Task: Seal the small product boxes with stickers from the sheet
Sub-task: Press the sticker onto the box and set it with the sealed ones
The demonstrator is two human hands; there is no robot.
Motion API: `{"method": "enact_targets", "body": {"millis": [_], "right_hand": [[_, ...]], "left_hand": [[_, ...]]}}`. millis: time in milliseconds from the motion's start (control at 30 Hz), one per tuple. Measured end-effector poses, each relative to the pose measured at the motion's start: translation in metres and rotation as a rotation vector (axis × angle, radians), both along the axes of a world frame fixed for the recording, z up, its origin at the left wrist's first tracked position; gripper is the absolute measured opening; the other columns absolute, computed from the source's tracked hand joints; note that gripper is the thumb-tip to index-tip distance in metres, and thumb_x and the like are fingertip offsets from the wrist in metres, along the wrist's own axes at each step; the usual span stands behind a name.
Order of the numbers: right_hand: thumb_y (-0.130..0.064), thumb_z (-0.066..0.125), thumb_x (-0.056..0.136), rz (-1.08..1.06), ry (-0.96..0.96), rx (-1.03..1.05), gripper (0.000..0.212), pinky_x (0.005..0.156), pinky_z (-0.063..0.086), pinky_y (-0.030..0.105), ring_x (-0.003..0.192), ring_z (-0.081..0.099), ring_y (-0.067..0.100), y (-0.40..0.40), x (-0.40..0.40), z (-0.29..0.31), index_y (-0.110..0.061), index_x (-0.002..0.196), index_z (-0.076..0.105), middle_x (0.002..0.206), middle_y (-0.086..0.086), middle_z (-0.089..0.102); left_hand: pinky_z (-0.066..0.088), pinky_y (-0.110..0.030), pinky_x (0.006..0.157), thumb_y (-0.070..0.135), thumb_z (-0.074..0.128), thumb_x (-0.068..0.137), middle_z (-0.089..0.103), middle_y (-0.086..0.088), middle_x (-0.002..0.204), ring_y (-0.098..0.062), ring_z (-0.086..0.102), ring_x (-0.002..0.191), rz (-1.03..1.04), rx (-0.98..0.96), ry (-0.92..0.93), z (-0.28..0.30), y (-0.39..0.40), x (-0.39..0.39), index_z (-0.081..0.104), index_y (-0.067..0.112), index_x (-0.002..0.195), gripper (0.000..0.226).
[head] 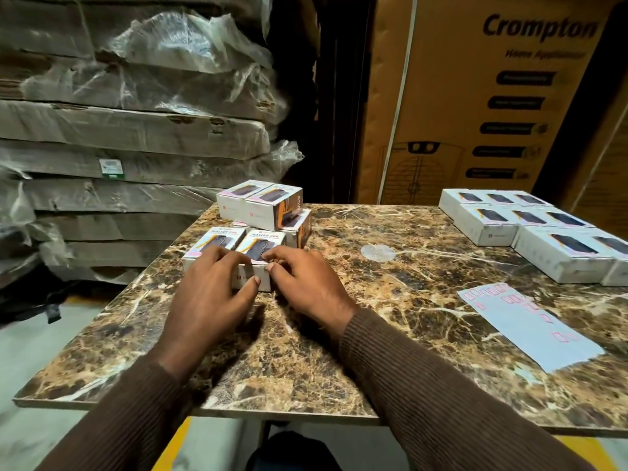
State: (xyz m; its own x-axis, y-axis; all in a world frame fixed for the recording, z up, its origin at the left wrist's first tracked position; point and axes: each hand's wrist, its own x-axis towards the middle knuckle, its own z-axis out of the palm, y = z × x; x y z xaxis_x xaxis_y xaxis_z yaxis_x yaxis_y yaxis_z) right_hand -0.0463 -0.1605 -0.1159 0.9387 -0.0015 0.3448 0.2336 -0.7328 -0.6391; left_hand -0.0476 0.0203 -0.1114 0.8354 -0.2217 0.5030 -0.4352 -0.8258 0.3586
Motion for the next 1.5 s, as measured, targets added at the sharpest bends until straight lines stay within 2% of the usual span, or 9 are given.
{"method": "enact_targets", "body": {"millis": [300,400,533,667,833,1000,1133,1300,1500], "right_hand": [[-0.028,0.054,0.104,-0.009,-0.049,0.025,0.026,0.089,0.06,0.041,0.102,0.067,0.013,-0.004,-0.016,0.003,-0.028,0.12,0.074,0.113,-0.005,0.075],[-0.027,0.056,0.102,-0.03,-0.067,0.029,0.022,0.082,0.061,0.041,0.092,0.068,0.01,-0.012,-0.024,0.007,-0.025,0.11,0.076,0.101,-0.006,0.075],[-0.028,0.059,0.102,-0.061,-0.08,0.054,0.017,0.079,0.061,0.038,0.087,0.067,0.006,-0.041,-0.044,0.011,-0.024,0.102,0.076,0.094,-0.01,0.073],[-0.03,0.061,0.103,-0.097,-0.092,0.085,0.014,0.073,0.063,0.035,0.092,0.067,0.006,-0.083,-0.073,0.008,-0.024,0.098,0.073,0.097,-0.009,0.07],[-0.027,0.065,0.101,-0.176,-0.157,0.043,0.012,0.064,0.05,0.022,0.084,0.064,0.003,-0.132,-0.104,0.008,-0.024,0.093,0.073,0.09,-0.012,0.069],[-0.029,0.069,0.098,-0.232,-0.144,0.027,0.012,0.068,0.055,0.036,0.079,0.066,0.005,-0.18,-0.115,0.011,-0.029,0.087,0.074,0.081,-0.013,0.072],[-0.032,0.071,0.096,-0.241,-0.118,0.035,0.012,0.065,0.05,0.032,0.071,0.063,-0.001,-0.2,-0.115,0.008,-0.032,0.085,0.075,0.075,-0.017,0.071],[-0.048,0.066,0.097,-0.221,-0.01,0.036,0.02,0.079,0.062,0.038,0.091,0.069,0.002,-0.213,-0.1,0.027,-0.043,0.115,0.074,0.105,-0.017,0.073],[-0.046,0.072,0.096,-0.151,0.155,0.053,0.037,0.067,0.051,0.026,0.091,0.068,0.008,-0.212,-0.055,0.037,-0.033,0.13,0.067,0.114,-0.004,0.071]], "left_hand": [[0.047,-0.025,0.072,0.028,0.077,0.094,0.07,0.004,0.115,-0.012,0.066,0.102,-0.03,-0.458,0.065,-0.003,-0.011,0.002,0.068,0.025,0.126,0.034],[0.06,-0.041,0.08,0.035,0.077,0.089,0.073,0.006,0.108,-0.014,0.07,0.099,-0.083,-0.608,0.096,-0.005,-0.017,0.003,0.071,0.034,0.114,0.026],[0.062,-0.044,0.083,0.032,0.079,0.092,0.076,0.007,0.105,-0.017,0.072,0.1,-0.174,-0.726,0.201,-0.005,-0.037,-0.007,0.072,0.033,0.109,0.019],[0.061,-0.053,0.092,0.029,0.077,0.096,0.074,0.008,0.111,-0.015,0.07,0.106,-0.281,-0.745,0.324,-0.008,-0.066,-0.026,0.072,0.037,0.111,0.018],[0.063,-0.048,0.09,0.026,0.075,0.095,0.07,0.008,0.114,-0.011,0.067,0.108,-0.404,-0.745,0.428,-0.004,-0.114,-0.052,0.07,0.033,0.114,0.021],[0.066,-0.042,0.084,0.023,0.074,0.097,0.07,0.007,0.102,-0.008,0.069,0.096,-0.471,-0.708,0.454,0.001,-0.152,-0.063,0.068,0.033,0.115,0.021],[0.066,-0.045,0.081,0.02,0.07,0.1,0.07,0.001,0.105,-0.015,0.072,0.096,-0.457,-0.709,0.461,0.006,-0.168,-0.057,0.066,0.025,0.121,0.021],[0.064,-0.05,0.086,0.02,0.067,0.101,0.068,0.001,0.109,-0.016,0.071,0.098,-0.331,-0.707,0.403,0.004,-0.177,-0.034,0.062,0.023,0.121,0.02],[0.064,-0.052,0.087,0.03,0.069,0.101,0.067,-0.003,0.108,-0.024,0.072,0.098,-0.284,-0.702,0.485,0.0,-0.197,-0.014,0.057,0.027,0.115,0.019]]}}
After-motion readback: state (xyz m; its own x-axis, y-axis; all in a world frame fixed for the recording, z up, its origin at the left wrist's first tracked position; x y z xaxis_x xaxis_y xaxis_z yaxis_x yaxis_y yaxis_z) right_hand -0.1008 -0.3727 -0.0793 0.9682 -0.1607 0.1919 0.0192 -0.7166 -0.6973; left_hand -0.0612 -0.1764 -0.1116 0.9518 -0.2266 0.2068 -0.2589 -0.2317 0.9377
